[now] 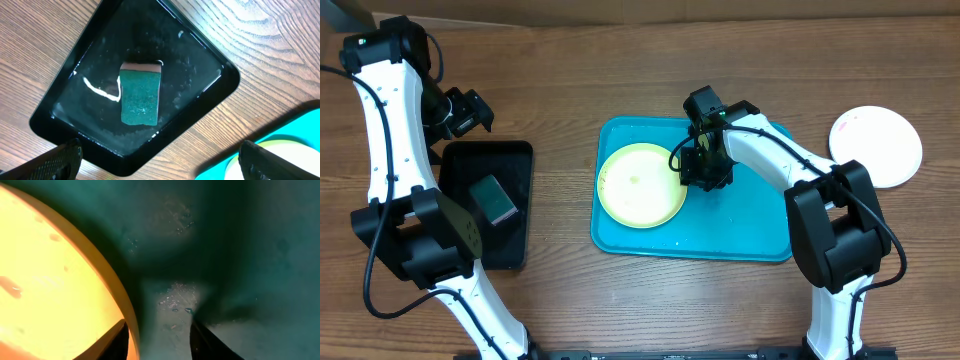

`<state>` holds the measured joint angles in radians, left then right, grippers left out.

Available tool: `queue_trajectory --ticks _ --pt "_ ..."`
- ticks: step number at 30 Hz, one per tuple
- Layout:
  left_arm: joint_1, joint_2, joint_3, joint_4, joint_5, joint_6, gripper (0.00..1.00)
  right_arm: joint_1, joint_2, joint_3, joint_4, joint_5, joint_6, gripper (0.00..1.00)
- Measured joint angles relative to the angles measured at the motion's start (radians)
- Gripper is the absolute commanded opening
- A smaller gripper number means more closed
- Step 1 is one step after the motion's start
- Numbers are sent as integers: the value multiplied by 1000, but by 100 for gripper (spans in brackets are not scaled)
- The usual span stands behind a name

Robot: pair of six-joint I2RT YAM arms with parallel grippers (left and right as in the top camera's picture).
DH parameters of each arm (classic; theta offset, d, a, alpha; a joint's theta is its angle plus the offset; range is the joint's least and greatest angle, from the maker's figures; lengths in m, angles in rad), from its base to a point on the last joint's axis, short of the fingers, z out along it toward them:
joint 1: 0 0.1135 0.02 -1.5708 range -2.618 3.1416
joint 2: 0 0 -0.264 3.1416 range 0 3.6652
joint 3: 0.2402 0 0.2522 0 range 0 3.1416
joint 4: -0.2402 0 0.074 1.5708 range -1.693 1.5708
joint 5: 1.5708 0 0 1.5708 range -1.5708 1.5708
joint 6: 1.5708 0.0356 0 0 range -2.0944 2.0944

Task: Clean dirty plates on tray and stack at the side
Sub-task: 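Release the sponge into the black tray and raise the left gripper, then lift the yellow plate off the teal tray with the right gripper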

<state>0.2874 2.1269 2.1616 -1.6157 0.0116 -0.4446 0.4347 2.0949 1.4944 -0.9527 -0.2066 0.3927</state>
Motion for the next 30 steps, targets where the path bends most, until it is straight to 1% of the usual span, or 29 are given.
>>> queue_trajectory --ticks 3,6,8,9,11,17,21,26,30 --pt "0 0 0 0 0 0 100 0 0 -5 11 0 0 41" --pt "0 0 0 0 0 0 100 0 -3 -24 40 -2 -2 33" --pt "0 0 0 0 0 0 100 0 -10 -39 57 -8 1 25" --pt "0 0 0 0 0 0 100 0 -14 -50 64 -11 5 16" --pt "0 0 0 0 0 0 100 0 -16 -60 65 -20 7 4" --pt "0 0 0 0 0 0 100 -2 -18 -58 49 -42 19 4" --pt "0 0 0 0 0 0 100 -2 -15 -6 -51 -6 22 4" --pt "0 0 0 0 1 0 100 -7 -14 148 -208 130 23 4" --pt "0 0 0 0 3 0 100 -26 -30 262 -307 296 35 4"
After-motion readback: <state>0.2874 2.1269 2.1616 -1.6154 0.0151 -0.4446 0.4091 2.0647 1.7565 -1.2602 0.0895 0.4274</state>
